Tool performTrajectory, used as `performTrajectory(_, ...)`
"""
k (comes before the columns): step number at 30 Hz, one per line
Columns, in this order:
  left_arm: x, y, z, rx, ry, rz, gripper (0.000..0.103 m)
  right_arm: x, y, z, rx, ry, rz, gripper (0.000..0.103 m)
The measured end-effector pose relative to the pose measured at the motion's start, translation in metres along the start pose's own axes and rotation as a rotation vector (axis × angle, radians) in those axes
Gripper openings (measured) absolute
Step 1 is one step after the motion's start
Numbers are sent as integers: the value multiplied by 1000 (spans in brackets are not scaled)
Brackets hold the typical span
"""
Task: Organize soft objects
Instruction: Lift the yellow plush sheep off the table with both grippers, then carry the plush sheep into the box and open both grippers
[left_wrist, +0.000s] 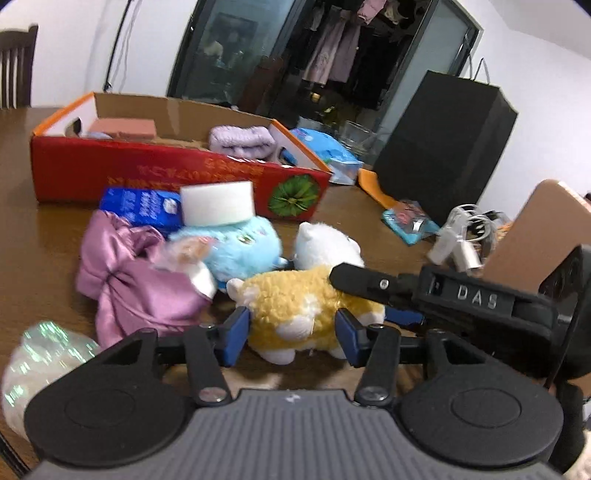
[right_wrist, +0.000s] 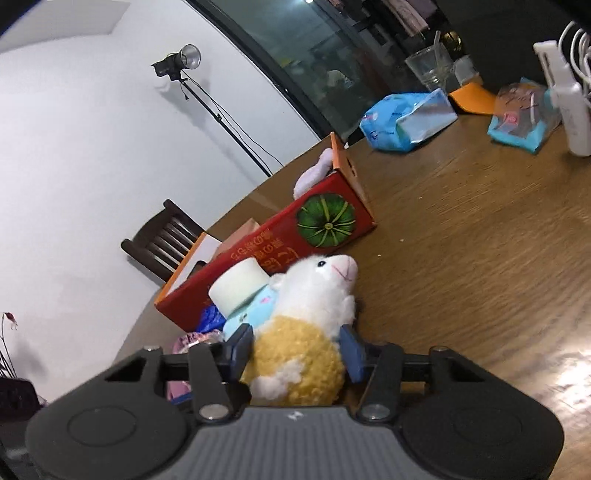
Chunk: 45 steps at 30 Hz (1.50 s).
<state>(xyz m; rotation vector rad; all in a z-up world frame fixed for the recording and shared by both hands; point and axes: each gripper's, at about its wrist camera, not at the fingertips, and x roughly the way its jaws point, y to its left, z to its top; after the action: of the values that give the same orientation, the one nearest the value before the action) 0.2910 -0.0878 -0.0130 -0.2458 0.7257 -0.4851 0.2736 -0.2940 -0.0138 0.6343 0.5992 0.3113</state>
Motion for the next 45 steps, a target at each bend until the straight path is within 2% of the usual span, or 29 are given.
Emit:
performTrajectory(3,-13,-6,-7,-42,43,-53,51,-21,-2,-6,13,19,-2,48)
performTrajectory(8,-55,-20,-41,-15,91,-122,51,-70,3,-30,9,67,19,49)
performTrajectory(10,-72,-20,-54,-5,92,-152,51,-85,4,-38,-5,81,24,53)
performTrajectory(12,-83,-19,-60,-6,65,-135,54,-95,6,-45,-39,78,2,55)
performTrajectory(15,-81,-10,-56,-63,45,-101,55,-103,6,-47,-57,51,-3,55)
performTrajectory(19,-70,-5,-56,-126,82,-131,55,-104,14,-50,-102,31,-30,57)
performTrajectory(22,-63,-6,-62,-142,101,-148,54,-101,16,-57,-118,27,-48,58)
performTrajectory(23,-60,-7,-63,-144,105,-156,47,-100,14,-58,-106,26,-36,58)
performTrajectory(26,-58,-8,-64,-138,96,-167,46,-96,10,-59,-63,37,-13,55)
performTrajectory(29,-57,-6,-63,-138,92,-174,45,-95,10,-57,-73,49,-6,52)
performTrajectory(33,-60,-10,-36,-73,28,-177,45,-93,15,-40,-70,19,17,51)
performTrajectory(37,-53,-4,29,-40,-59,-206,45,-76,41,16,-167,-60,48,51)
performTrajectory(39,-41,1,68,-14,-102,-193,45,-58,52,49,-208,-92,62,51)
performTrajectory(41,-21,8,100,-4,-111,-180,45,-29,57,82,-220,-103,64,51)
performTrajectory(45,43,46,153,-122,-47,-176,45,41,58,132,-253,-73,-3,50)
